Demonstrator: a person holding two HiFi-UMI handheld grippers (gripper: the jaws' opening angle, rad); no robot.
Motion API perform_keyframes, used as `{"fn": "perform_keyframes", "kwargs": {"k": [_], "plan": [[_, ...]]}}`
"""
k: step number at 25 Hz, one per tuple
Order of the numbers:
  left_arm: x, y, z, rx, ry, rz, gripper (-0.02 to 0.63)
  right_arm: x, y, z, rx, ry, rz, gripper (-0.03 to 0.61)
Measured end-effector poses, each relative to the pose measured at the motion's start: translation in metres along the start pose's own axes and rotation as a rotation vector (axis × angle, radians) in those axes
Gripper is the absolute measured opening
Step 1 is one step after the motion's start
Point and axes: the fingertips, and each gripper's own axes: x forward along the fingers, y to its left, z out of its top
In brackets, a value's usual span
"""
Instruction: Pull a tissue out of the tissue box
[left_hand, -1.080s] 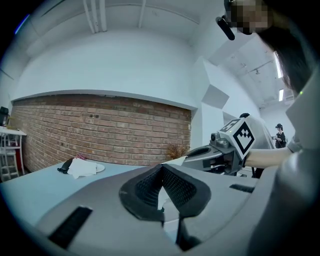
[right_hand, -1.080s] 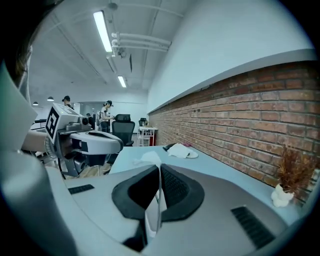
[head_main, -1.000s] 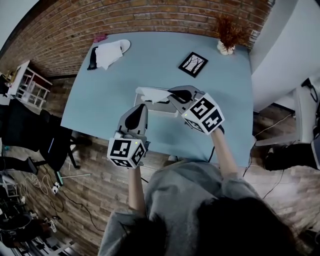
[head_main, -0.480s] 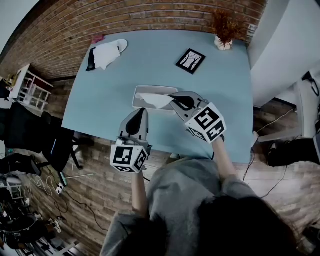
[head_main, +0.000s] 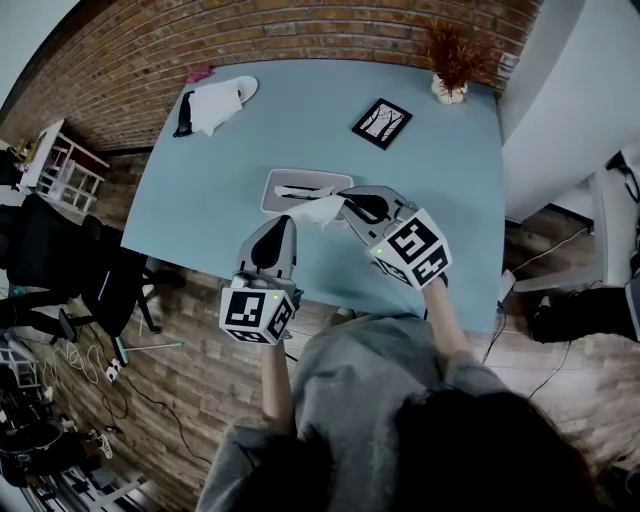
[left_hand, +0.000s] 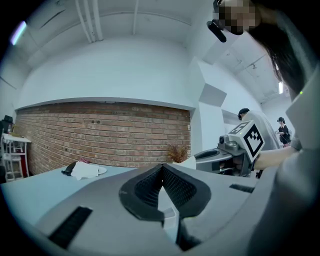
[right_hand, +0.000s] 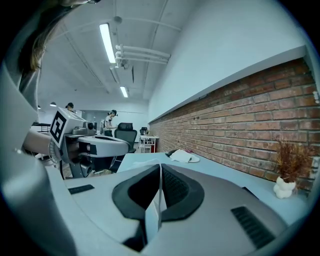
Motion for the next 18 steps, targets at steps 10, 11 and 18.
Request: {"fn": "perform_keyframes", "kwargs": {"k": [10, 11, 18], "plan": [[0.003, -0.003, -0.002, 0.004, 0.008, 0.022, 0.003, -0.004, -0.007, -0.001, -0.004, -0.007, 0.007, 0.000], [0.004, -0.003, -0.003, 0.005, 0.010, 0.025, 0.003, -0.005, -0.008, -0.002, -0.003, -0.006, 0.008, 0.000], [0.006, -0.008, -0.006, 0.007, 0.016, 0.030, 0.003, -0.009, -0.014, -0.005, 0.001, -0.014, 0.005, 0.000]]}}
